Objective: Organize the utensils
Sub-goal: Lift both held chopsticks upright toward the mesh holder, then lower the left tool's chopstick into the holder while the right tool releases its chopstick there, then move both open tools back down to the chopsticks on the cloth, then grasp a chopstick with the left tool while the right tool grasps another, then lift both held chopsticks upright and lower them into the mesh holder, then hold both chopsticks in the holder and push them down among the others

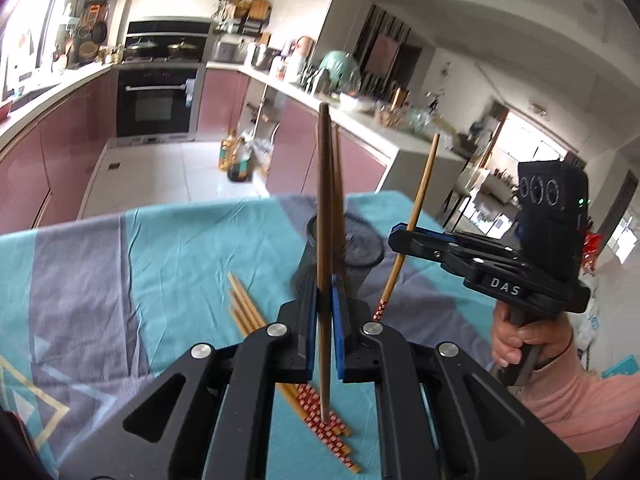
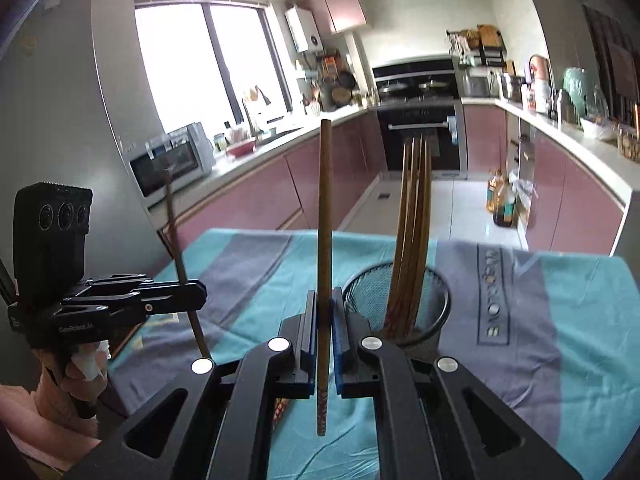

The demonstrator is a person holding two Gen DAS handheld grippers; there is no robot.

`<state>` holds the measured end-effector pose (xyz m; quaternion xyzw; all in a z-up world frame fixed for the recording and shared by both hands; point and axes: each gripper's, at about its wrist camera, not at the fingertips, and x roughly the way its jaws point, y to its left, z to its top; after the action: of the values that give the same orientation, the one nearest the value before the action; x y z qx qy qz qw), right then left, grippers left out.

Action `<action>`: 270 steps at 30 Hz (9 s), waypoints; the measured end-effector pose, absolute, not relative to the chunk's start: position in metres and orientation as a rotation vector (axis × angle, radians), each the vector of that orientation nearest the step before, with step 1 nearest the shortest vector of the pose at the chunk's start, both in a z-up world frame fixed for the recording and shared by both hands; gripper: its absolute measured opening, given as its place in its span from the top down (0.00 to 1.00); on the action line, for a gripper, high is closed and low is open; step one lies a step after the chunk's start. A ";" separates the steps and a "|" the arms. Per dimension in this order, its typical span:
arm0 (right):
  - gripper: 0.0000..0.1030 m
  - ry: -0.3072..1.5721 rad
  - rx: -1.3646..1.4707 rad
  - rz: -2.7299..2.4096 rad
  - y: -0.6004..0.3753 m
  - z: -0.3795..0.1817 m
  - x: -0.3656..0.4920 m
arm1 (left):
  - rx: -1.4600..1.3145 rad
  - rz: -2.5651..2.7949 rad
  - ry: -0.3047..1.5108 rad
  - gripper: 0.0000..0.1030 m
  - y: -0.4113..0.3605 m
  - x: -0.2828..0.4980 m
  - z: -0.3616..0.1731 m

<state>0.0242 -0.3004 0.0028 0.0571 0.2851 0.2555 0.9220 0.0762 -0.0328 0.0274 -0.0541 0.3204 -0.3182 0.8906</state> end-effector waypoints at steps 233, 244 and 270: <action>0.95 0.443 0.166 0.481 -0.329 0.044 0.042 | -0.159 -0.685 0.541 0.93 -0.061 0.101 0.092; 0.95 0.422 0.148 0.473 -0.327 0.053 0.051 | -0.137 -0.696 0.506 0.93 -0.071 0.099 0.105; 0.95 0.446 0.151 0.433 -0.320 0.047 0.066 | -0.093 -0.666 0.524 0.93 -0.087 0.102 0.116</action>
<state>0.0665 -0.3199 0.0471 0.0745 0.2192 0.2128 0.9493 0.1016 -0.0866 0.1156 -0.0452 0.2543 -0.3230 0.9105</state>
